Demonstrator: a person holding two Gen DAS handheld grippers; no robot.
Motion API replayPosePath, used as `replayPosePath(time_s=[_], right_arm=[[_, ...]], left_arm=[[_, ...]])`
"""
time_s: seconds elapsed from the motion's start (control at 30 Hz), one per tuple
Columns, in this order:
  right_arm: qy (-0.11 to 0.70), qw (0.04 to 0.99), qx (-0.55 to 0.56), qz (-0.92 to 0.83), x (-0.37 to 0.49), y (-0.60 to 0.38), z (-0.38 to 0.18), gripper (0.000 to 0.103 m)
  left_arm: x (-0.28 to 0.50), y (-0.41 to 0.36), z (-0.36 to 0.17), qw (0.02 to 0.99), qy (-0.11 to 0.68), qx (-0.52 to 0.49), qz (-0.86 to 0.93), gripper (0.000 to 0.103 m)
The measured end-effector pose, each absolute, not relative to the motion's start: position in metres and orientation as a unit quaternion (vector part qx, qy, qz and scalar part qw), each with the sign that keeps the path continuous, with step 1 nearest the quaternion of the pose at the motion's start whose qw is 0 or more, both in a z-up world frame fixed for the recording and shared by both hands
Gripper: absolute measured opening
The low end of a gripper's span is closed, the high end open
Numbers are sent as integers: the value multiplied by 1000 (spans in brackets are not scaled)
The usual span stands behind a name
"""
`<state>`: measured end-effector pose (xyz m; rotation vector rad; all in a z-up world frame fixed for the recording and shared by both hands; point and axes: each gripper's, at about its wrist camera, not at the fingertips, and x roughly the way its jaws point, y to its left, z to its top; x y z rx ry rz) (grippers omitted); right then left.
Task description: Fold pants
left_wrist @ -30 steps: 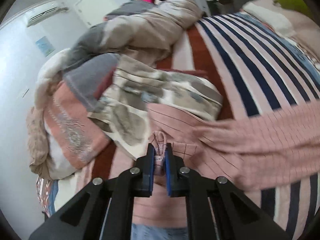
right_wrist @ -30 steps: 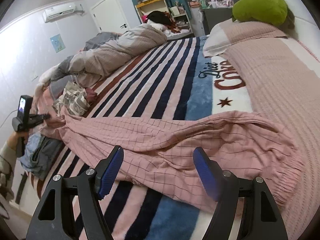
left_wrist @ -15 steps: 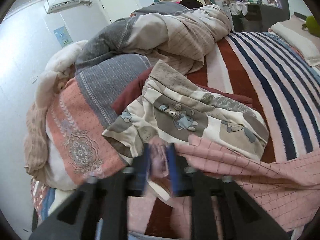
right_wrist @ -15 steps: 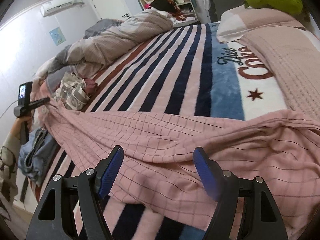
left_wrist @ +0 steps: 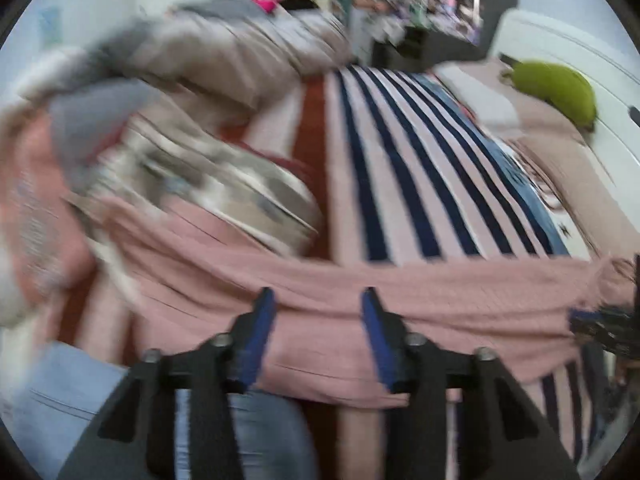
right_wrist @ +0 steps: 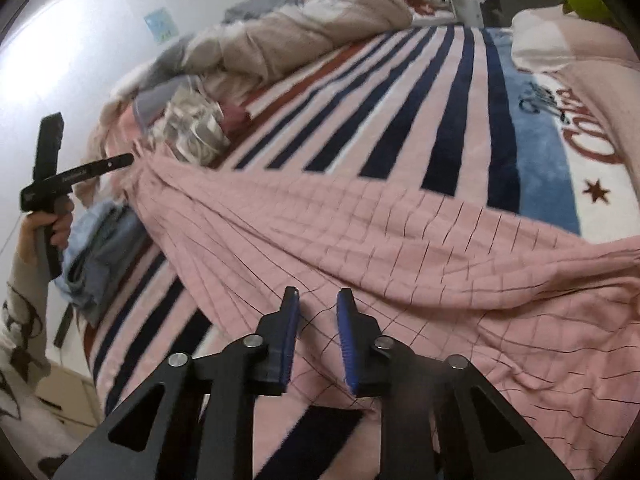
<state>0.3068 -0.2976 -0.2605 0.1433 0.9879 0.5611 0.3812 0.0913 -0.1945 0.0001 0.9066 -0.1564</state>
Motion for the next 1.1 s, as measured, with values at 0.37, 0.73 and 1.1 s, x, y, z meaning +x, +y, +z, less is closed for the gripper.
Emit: replayPosePath(time_s=[0.37,0.73,1.1], right_arm=[[483,848,16,220,329,-309,-283,8],[447,884,-47,127,375,-334,-272,6],[412,907,-13,88,320,-387,-223,35]], left_arm=[[417,22,-258,868,490,41,-76,24],[469,30,-261,895,445,14,-1,24],[409,7,-214,916,396,-9,-67,60]])
